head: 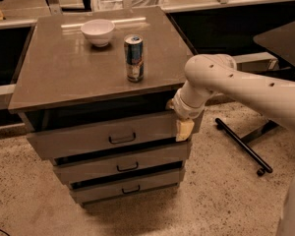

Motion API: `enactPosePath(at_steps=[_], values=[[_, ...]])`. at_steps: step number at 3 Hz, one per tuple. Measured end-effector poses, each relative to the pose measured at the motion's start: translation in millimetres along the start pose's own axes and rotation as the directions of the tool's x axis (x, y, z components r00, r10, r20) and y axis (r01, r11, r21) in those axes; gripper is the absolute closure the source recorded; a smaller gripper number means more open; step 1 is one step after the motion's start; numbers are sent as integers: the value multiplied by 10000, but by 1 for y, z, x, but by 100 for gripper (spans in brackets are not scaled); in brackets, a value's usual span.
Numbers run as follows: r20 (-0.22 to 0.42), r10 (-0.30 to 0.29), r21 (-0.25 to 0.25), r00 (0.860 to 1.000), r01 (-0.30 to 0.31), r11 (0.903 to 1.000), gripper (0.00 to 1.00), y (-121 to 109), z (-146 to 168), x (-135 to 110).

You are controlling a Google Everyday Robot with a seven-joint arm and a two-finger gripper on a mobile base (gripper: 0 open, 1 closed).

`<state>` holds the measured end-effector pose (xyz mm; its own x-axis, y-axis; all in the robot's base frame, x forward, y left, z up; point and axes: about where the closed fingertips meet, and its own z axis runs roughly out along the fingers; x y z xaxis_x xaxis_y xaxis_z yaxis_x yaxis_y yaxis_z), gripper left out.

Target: Open top drawer

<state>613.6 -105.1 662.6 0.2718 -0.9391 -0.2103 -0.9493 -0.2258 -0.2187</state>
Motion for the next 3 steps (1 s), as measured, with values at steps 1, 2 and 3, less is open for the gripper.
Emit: enactPosePath(at_steps=[1, 2, 3], values=[[-153, 3, -337, 9999, -8, 9994, 49, 6, 10, 1], [-162, 87, -453, 9998, -94, 9989, 63, 17, 3, 4], [-161, 86, -453, 9998, -94, 9989, 61, 15, -2, 3]])
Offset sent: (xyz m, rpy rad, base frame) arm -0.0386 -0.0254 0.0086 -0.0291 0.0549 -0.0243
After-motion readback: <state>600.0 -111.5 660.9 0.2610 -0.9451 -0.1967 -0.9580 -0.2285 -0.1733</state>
